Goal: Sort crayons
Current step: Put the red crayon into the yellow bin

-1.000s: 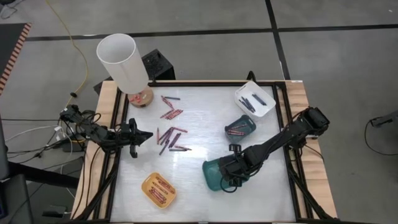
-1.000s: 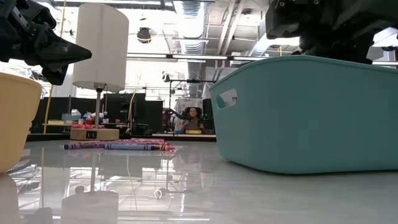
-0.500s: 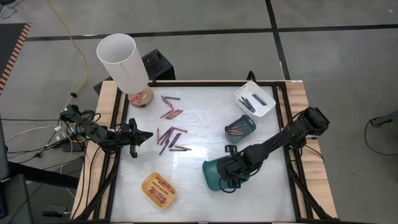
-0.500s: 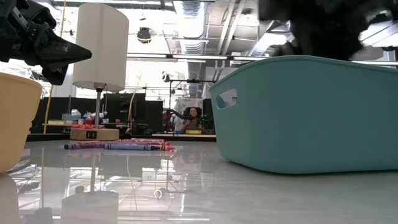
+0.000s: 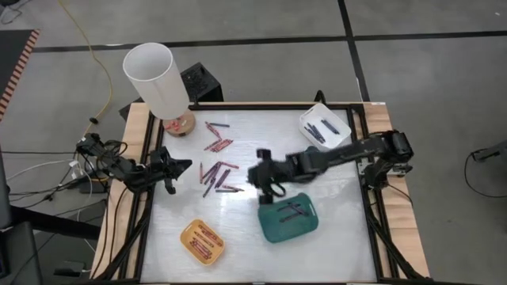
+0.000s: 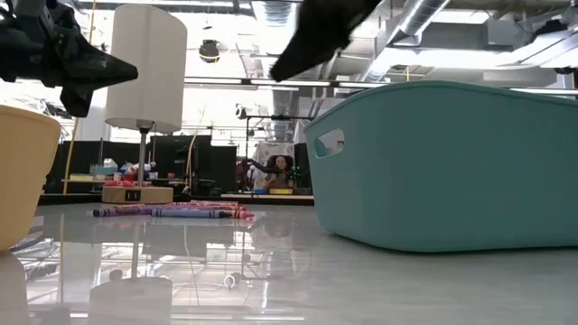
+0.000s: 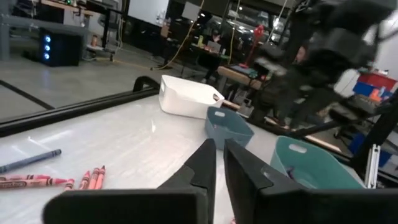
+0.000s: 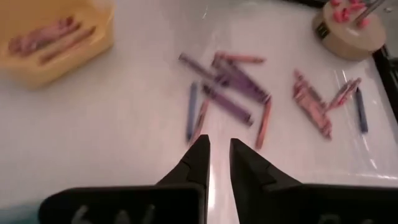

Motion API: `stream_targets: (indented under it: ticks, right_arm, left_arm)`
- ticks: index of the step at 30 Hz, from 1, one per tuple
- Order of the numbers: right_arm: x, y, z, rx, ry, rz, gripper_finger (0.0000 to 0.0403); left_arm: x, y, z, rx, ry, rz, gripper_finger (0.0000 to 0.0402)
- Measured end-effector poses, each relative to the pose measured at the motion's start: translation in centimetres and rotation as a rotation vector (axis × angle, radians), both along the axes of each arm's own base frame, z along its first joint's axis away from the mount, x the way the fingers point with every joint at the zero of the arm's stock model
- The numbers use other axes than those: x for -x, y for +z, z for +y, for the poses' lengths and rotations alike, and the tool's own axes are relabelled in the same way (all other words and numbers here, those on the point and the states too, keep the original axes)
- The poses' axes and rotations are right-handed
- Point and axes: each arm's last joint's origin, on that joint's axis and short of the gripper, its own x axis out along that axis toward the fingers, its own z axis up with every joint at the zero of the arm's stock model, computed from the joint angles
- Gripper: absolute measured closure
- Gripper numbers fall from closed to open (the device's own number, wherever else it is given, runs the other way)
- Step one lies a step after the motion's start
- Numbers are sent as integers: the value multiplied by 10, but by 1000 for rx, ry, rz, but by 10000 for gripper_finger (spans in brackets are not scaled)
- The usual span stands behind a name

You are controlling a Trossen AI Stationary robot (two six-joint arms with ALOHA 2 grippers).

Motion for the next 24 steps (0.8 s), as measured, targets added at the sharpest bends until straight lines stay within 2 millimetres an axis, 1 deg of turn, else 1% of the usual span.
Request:
stream_targets:
  ticks: [2,4,7,11,16,21,24]
  right_arm:
    - [-10,-7,-17,-26,-15,-17,336]
    - [-21,-19,-33,-53,-20,-23,325]
    - [-37,-39,-49,-69,-12,-30,302]
    - [-54,-66,-62,-56,-27,-42,273]
    - [-68,-88,-77,-55,-60,-85,248]
    - [-76,-107,-89,-67,-96,-112,241]
    - [-79,-119,-94,-77,-114,-100,241]
  left_arm:
    - [0,0,0,0,1,1,367]
    - [0,-1,0,-5,0,9,352]
    - [0,-3,0,-5,3,25,329]
    - [-1,-6,0,-5,3,49,305]
    - [-1,-9,0,-6,2,69,288]
    - [-1,-9,0,-13,9,74,285]
    - [-1,-9,0,-13,9,74,285]
